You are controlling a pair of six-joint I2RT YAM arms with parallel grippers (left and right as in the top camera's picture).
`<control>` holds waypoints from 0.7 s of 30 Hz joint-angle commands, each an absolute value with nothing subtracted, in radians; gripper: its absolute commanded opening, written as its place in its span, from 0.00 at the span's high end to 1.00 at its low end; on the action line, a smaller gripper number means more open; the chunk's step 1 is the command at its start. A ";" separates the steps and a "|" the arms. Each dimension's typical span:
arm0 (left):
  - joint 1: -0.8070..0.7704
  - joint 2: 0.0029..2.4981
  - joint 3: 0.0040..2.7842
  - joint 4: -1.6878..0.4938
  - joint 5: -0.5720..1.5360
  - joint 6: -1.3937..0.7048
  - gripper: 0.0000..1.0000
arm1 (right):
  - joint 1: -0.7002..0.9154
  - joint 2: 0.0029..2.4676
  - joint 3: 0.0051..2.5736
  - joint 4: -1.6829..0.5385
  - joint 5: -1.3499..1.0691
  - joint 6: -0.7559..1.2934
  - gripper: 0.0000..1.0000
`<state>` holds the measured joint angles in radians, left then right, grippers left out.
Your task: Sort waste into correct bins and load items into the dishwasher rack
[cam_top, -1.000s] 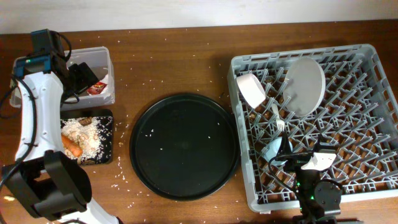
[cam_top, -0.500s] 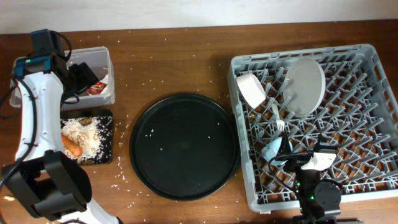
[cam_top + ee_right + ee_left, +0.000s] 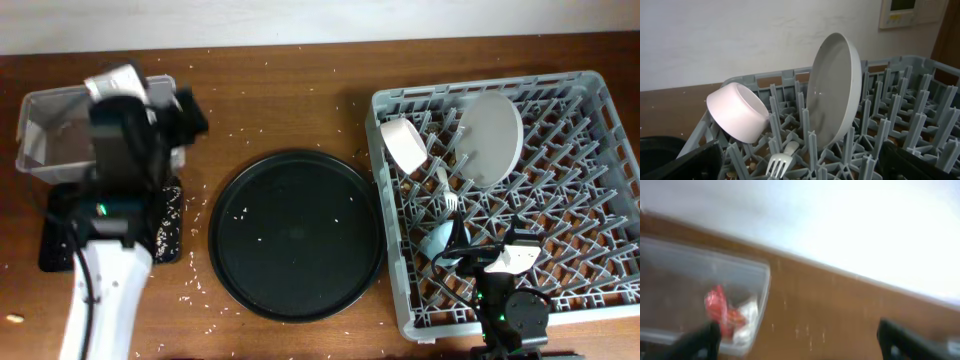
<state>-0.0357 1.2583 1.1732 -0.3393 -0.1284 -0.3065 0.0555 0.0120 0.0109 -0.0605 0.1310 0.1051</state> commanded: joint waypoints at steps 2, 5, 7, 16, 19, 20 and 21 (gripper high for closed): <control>-0.011 1.015 0.734 -0.011 0.028 -0.190 0.01 | 0.052 0.004 0.006 -0.068 0.139 0.112 0.02; 0.017 0.722 0.365 0.264 0.028 -0.162 0.01 | 0.052 0.004 0.006 -0.068 0.139 0.112 0.02; 0.023 0.591 0.222 0.345 0.027 -0.162 0.01 | 0.052 0.004 0.006 -0.068 0.139 0.112 0.02; 0.050 0.181 0.008 0.176 0.039 -0.051 0.01 | 0.052 0.004 0.006 -0.068 0.139 0.112 0.02; 0.096 0.086 0.008 0.046 0.065 -0.047 0.01 | 0.052 0.004 0.006 -0.068 0.139 0.112 0.02; 0.118 0.054 0.008 -0.004 0.086 -0.047 0.01 | 0.052 0.004 0.006 -0.068 0.139 0.112 0.02; 0.129 0.035 0.008 -0.031 0.091 -0.047 0.01 | 0.052 0.004 0.006 -0.068 0.139 0.112 0.02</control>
<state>0.0883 0.1009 0.0132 0.0303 0.0437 -0.0685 0.0555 0.0101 0.0109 -0.0601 0.1310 0.1051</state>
